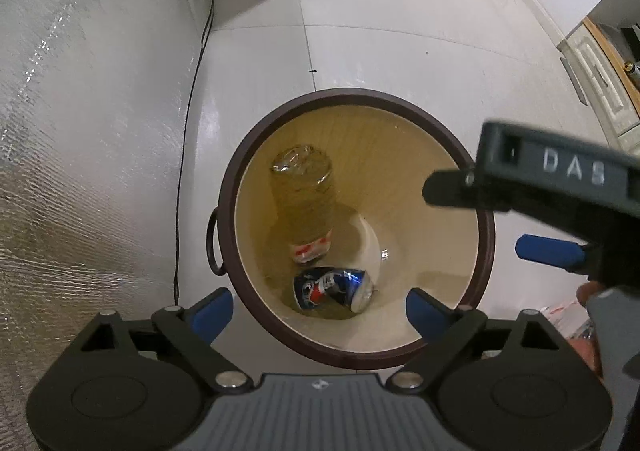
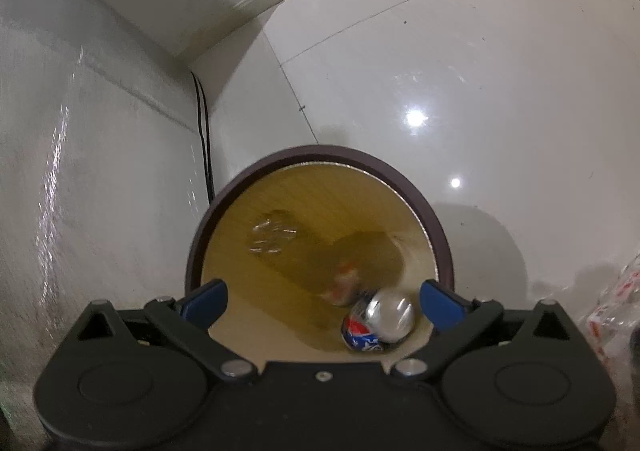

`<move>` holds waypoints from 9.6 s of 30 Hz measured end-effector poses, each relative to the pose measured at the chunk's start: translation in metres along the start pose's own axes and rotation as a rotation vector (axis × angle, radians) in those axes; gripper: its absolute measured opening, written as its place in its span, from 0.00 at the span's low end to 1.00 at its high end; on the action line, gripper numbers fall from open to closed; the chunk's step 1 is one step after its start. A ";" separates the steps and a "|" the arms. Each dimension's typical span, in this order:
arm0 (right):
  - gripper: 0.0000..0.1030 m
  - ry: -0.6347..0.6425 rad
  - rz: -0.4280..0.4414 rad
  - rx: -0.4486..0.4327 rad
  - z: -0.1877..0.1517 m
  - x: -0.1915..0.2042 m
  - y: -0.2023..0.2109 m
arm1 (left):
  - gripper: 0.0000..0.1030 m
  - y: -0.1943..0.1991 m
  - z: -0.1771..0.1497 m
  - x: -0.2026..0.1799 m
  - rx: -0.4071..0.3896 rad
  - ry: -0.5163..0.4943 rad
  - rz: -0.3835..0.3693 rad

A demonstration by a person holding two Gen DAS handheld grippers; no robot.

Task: Collect trash
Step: 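Open the left tool to drop the bottle while the right tool releases the can, then raise both open tools up away from the bin, then move both tools back toward the remaining trash on the bed, then close the left tool on the cardboard box flap while the right tool grasps the white tissue, then carry the box in the left tool and tissue in the right tool over the bin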

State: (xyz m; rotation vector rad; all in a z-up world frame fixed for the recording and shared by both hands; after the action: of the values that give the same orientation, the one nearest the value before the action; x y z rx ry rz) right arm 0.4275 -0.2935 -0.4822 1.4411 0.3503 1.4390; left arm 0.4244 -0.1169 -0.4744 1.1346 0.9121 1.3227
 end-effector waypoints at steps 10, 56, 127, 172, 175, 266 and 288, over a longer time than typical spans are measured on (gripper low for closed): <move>1.00 0.117 -0.046 0.053 -0.002 0.006 0.013 | 0.93 0.018 0.004 0.001 -0.031 0.000 0.016; 1.00 0.400 -0.077 -0.323 -0.091 0.089 0.312 | 1.00 0.315 -0.085 0.057 -0.425 0.060 0.028; 1.00 0.868 0.373 -0.414 -0.181 0.453 0.338 | 0.80 0.490 -0.125 0.580 -0.746 0.494 0.372; 0.23 1.234 0.142 -0.303 -0.147 0.545 0.203 | 0.02 0.461 -0.143 0.573 -0.744 0.533 0.114; 0.16 1.184 0.176 -0.290 -0.147 0.537 0.213 | 0.02 0.466 -0.150 0.545 -0.751 0.487 0.070; 0.12 0.569 0.140 -0.563 -0.169 0.188 0.443 | 0.02 0.448 -0.150 0.124 -0.782 0.144 -0.040; 0.12 0.250 0.056 -0.433 -0.080 0.097 0.275 | 0.02 0.243 -0.032 0.039 -0.522 0.099 0.084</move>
State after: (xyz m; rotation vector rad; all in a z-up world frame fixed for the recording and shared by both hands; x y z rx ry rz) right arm 0.2609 -0.3012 -0.2295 0.9328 0.1387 1.6270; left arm 0.3361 -0.0960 -0.2435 0.7107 0.5410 1.5790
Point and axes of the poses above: each gripper's, at about its wrist camera, not at the fingertips, and y roughly against the way its jaws point, x to its left, z to its top, the point moved 3 cm from there along -y, roughly the way its jaws point, and after that the axes turned 14 degrees about z, right-handed, at the moved point
